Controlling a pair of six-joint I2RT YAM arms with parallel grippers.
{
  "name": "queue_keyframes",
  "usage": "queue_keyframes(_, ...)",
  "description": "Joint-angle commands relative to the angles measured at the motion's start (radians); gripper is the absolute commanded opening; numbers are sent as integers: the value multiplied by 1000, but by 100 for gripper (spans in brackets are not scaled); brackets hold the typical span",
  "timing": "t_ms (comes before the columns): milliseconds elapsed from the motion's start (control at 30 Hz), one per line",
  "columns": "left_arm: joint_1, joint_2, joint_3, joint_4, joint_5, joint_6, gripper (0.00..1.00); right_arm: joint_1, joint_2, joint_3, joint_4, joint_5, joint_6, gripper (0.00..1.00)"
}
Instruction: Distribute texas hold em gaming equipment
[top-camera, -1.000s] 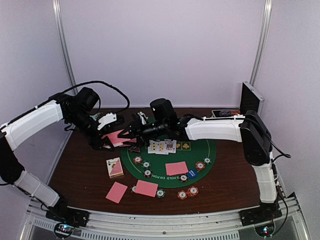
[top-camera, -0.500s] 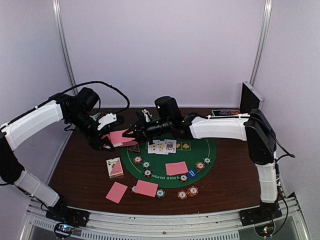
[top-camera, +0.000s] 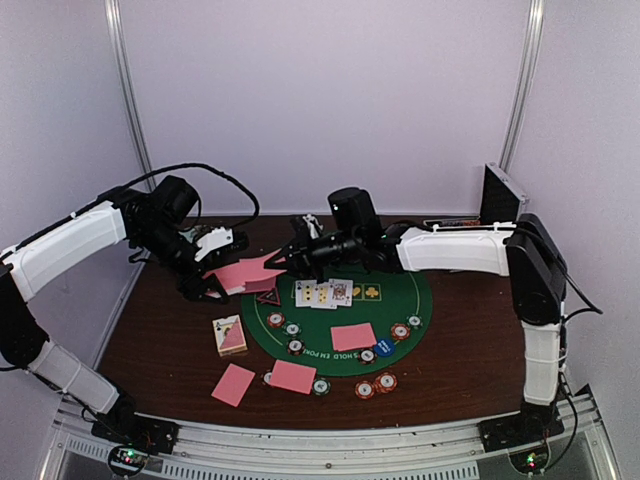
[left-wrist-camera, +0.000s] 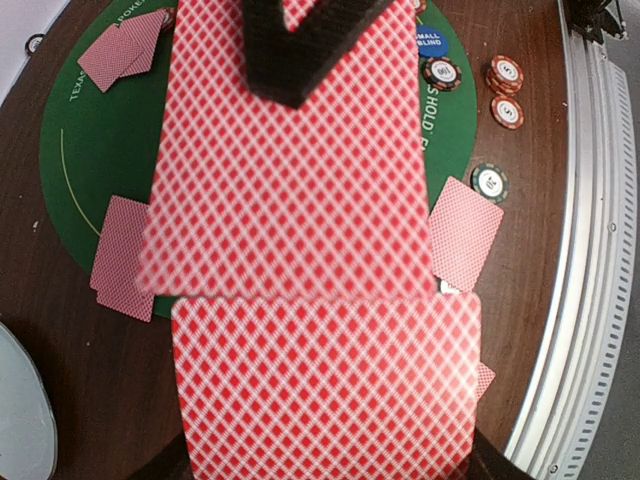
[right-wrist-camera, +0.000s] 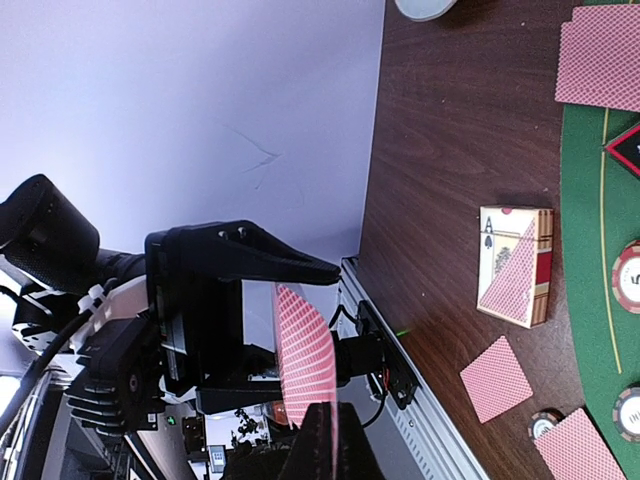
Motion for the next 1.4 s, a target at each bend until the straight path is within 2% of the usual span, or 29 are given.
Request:
queue_keyframes(0,-1,-18,7,36,24,1,0,-28,-72,-45,5,-11,-15,0)
queue_keyframes(167,-1,-13,8,36,26,-1,0,-34,-75,-37,22,-31,-7,0)
queue_keyframes(267,-1,-19,6,37,21,0,0,-61,-95,-32,-40,-30,-56,0)
queue_keyframes(367,-1,-24,3,37,18,4,0,-120,-123,-52,-148,-18,-126,0)
queue_keyframes(533,-1,-26,-1,36,22,3,0,-243,-141,-59,-436,76,-346,0)
queue_keyframes(700,-1,-27,1,36,20,3,0,-347,-98,-74,-556,154,-470,0)
queue_keyframes(967,-1,-28,-2,36,19,3,0,-412,12,-51,-602,264,-546,0)
queue_keyframes(1367,-1,-26,-3,35,23,2,0,-412,27,-131,-475,348,-523,0)
